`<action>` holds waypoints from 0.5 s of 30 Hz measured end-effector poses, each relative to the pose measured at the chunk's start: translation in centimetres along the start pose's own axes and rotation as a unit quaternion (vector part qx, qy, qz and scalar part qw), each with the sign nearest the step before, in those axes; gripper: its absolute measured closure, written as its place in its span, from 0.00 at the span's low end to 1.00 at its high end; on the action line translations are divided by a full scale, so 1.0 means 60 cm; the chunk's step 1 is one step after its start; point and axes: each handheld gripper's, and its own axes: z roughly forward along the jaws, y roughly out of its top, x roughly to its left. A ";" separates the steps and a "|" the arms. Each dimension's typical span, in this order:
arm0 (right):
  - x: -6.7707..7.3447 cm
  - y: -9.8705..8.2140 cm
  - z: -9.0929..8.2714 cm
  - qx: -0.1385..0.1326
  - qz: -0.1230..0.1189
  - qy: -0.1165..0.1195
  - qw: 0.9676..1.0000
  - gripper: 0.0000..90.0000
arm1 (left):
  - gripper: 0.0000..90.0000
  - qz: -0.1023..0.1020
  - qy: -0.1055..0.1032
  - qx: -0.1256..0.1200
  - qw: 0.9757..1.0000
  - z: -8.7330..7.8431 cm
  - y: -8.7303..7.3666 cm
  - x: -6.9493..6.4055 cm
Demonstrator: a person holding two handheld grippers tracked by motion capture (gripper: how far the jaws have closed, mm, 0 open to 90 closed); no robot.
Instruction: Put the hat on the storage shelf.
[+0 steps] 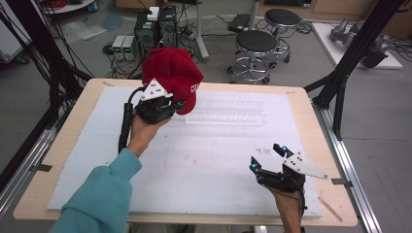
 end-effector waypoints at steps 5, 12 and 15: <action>-0.009 -0.022 -0.005 -0.006 0.009 -0.008 1.000 0.12 | 0.94 -0.002 0.016 0.022 1.000 0.029 -0.009 0.001; -0.020 -0.053 -0.006 -0.010 0.015 -0.018 1.000 0.12 | 0.94 0.002 0.042 0.039 0.998 0.056 -0.019 0.002; -0.022 -0.067 -0.003 -0.011 0.015 -0.025 1.000 0.12 | 0.94 0.001 0.049 0.043 0.998 0.065 -0.021 0.001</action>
